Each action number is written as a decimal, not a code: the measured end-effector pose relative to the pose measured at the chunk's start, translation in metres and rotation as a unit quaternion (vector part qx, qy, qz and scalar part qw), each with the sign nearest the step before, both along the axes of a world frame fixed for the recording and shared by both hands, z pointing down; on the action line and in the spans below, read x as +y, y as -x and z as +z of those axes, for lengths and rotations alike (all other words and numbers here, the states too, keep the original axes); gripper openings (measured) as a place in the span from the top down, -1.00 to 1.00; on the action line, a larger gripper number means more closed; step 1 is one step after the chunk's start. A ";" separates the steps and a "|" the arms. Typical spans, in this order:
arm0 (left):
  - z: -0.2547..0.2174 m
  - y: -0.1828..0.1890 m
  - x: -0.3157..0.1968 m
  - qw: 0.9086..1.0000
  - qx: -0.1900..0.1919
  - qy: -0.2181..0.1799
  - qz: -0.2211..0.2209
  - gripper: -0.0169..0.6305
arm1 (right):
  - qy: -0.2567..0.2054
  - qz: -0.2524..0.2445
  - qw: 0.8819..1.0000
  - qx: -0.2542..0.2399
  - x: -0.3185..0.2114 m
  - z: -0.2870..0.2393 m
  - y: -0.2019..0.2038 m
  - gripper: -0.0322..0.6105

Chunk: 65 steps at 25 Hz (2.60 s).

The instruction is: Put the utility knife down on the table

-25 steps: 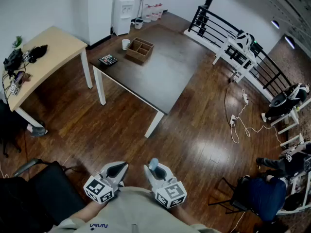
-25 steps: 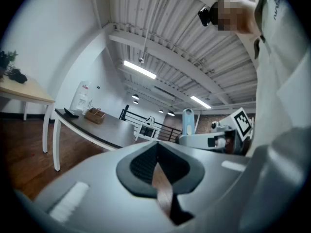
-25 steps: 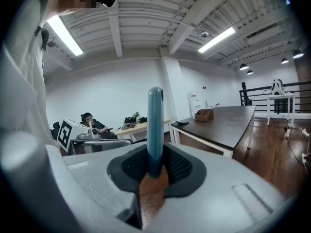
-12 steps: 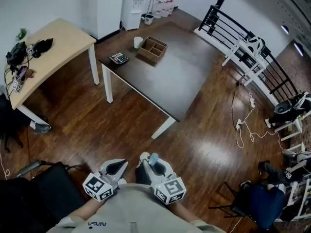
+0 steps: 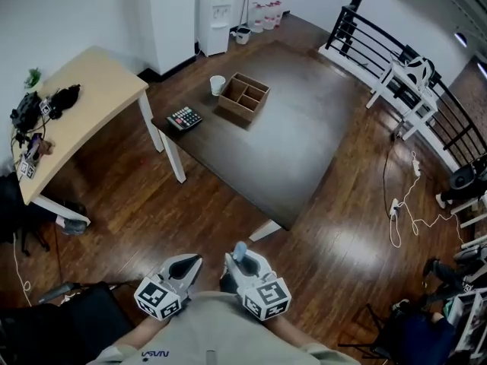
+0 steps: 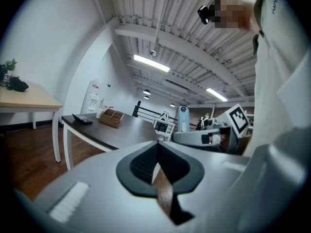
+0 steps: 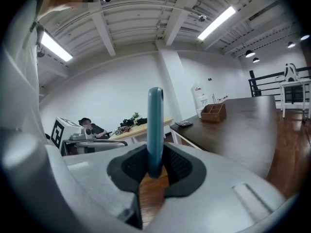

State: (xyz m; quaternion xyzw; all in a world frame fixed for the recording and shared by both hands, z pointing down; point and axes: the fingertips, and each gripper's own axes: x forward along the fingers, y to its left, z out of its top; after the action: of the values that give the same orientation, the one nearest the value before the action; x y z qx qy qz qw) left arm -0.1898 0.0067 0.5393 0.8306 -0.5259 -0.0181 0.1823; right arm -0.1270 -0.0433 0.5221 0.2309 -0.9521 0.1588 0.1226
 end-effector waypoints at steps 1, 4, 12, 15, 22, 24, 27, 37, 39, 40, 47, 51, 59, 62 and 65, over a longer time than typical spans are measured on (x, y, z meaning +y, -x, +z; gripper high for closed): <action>-0.002 0.000 -0.013 1.000 -0.005 0.001 -0.001 0.94 | 0.002 -0.003 1.000 0.000 -0.013 0.000 0.000 0.69; -0.008 -0.001 -0.052 1.000 -0.014 0.006 -0.004 0.94 | 0.011 -0.011 1.000 0.006 -0.051 0.004 -0.001 0.69; -0.019 -0.019 -0.138 0.999 -0.028 0.002 0.038 0.94 | 0.013 0.021 0.998 0.066 -0.149 0.029 -0.021 0.69; -0.005 -0.022 -0.164 0.998 -0.032 0.018 0.059 0.94 | 0.021 0.037 0.993 0.106 -0.174 0.053 -0.029 0.69; 0.028 -0.027 -0.229 0.989 -0.043 0.045 0.136 0.94 | 0.046 0.071 0.975 0.206 -0.225 0.108 -0.037 0.69; 0.039 -0.024 -0.253 0.984 -0.055 0.053 0.163 0.94 | 0.050 0.087 0.965 0.243 -0.244 0.124 -0.039 0.69; 0.056 -0.018 -0.284 0.973 -0.079 0.072 0.205 0.94 | 0.072 0.104 0.947 0.294 -0.267 0.150 -0.040 0.69; 0.092 -0.027 -0.320 0.933 -0.086 0.113 0.330 0.94 | 0.162 0.091 0.906 0.381 -0.278 0.195 -0.026 0.69; 0.098 -0.029 -0.323 0.927 -0.084 0.118 0.347 0.94 | 0.169 0.088 0.902 0.388 -0.276 0.196 -0.026 0.68; 0.100 -0.030 -0.325 0.924 -0.083 0.120 0.355 0.94 | 0.173 0.088 0.900 0.390 -0.276 0.197 -0.026 0.68; 0.102 -0.034 -0.327 0.908 -0.072 0.119 0.396 0.94 | 0.184 0.104 0.889 0.406 -0.275 0.196 -0.030 0.66; 0.102 -0.032 -0.325 0.905 -0.064 0.119 0.403 0.94 | 0.184 0.123 0.888 0.403 -0.275 0.192 -0.036 0.64; 0.080 -0.036 -0.326 0.910 -0.047 0.111 0.396 0.94 | 0.161 0.186 0.898 0.366 -0.277 0.146 -0.062 0.62; 0.071 -0.039 -0.326 0.913 -0.041 0.101 0.394 0.94 | 0.142 0.219 0.907 0.329 -0.276 0.130 -0.064 0.62; 0.061 -0.046 -0.322 0.914 -0.037 0.090 0.393 0.94 | 0.121 0.241 0.920 0.286 -0.273 0.113 -0.061 0.62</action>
State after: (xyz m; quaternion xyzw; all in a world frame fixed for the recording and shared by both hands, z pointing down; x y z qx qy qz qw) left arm -0.1433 -0.3155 0.6002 0.9504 -0.1630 0.1332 0.2289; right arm -0.0659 -0.3168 0.6350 0.4721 -0.7659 0.2245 0.3743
